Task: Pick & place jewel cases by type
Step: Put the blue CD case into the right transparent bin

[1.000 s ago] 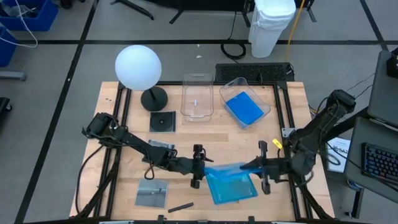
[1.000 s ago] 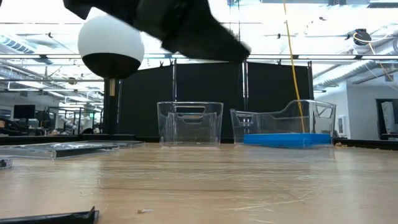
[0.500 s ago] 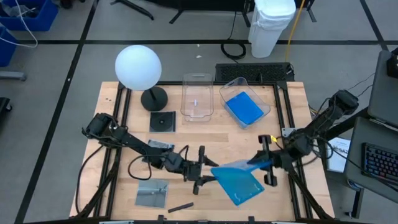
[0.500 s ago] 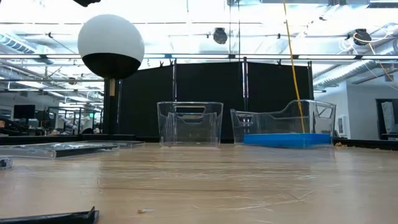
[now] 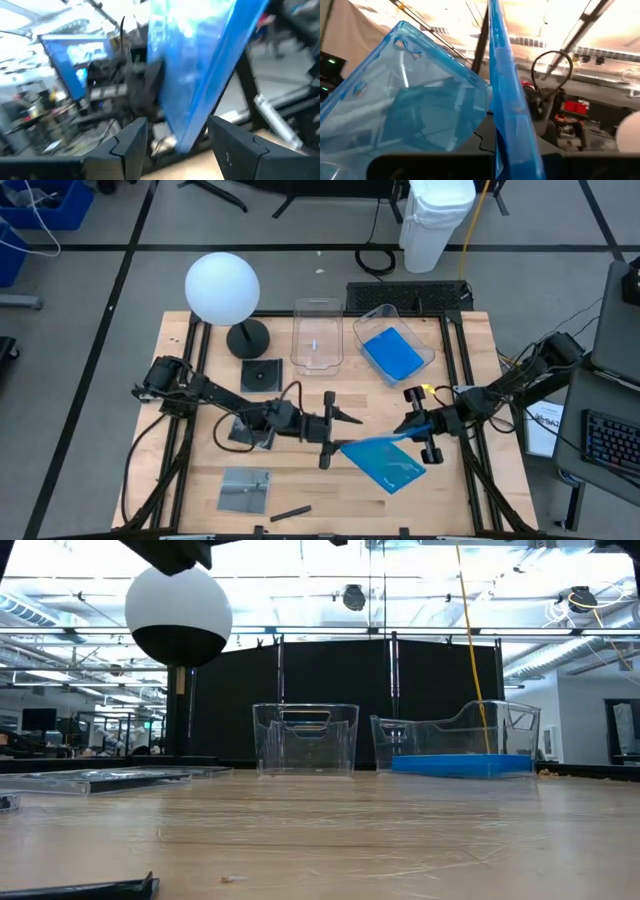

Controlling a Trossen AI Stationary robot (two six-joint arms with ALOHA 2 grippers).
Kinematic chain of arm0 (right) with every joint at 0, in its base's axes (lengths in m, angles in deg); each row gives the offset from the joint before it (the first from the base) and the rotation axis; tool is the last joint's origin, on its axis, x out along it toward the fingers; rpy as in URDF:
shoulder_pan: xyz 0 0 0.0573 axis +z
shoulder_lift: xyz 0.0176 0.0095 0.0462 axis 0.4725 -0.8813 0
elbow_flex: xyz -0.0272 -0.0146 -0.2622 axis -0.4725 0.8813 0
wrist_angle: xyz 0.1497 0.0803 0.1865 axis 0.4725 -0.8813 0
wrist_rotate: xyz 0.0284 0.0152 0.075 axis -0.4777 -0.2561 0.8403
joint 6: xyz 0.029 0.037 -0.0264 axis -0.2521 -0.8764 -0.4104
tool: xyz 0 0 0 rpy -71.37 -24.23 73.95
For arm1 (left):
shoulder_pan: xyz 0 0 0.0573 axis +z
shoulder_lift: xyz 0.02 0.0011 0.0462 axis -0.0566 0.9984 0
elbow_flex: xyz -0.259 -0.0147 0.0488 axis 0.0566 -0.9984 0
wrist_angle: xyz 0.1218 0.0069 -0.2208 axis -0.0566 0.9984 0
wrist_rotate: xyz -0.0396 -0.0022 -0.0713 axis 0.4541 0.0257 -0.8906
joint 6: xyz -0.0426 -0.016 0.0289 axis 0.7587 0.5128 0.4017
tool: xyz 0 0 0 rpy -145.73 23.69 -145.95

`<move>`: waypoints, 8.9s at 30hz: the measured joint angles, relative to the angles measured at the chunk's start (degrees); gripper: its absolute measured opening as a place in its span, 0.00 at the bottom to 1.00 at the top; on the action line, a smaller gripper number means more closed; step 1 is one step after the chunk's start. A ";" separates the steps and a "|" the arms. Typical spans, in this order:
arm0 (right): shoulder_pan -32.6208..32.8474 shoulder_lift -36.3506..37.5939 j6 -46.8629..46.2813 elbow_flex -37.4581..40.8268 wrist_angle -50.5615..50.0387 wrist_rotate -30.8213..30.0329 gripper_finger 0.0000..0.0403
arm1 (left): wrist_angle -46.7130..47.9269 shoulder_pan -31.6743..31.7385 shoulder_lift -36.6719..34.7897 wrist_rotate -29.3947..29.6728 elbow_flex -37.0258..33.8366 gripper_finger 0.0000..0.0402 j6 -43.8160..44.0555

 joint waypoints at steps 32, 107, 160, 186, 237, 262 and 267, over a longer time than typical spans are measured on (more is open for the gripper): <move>-11.83 -21.32 -2.92 -9.11 10.70 9.85 0.02 | -3.69 -0.94 -0.33 -8.27 0.11 0.42 -3.91; 4.52 -10.62 18.19 -19.47 -36.32 -20.85 0.06 | 41.93 -6.02 -15.26 14.42 0.07 0.03 2.02; 1.98 -10.79 12.16 -19.50 -28.53 -16.58 0.35 | 41.92 -4.08 -15.23 10.96 0.09 0.04 4.35; 0.67 -10.71 -6.81 -19.28 -51.40 -25.55 0.33 | 36.39 -4.41 -15.26 7.94 0.09 0.03 1.95; 0.07 -8.22 0.01 -15.13 -34.84 -9.41 0.34 | 37.54 -4.50 -15.22 6.89 0.11 0.04 3.26; -1.05 -8.41 4.34 -15.15 -30.52 -6.69 0.05 | 36.76 -3.33 -15.23 5.76 0.09 0.07 6.54; -1.01 -6.17 4.36 -15.28 -33.75 -10.97 0.05 | 35.20 -4.68 -17.22 8.95 0.00 0.11 6.71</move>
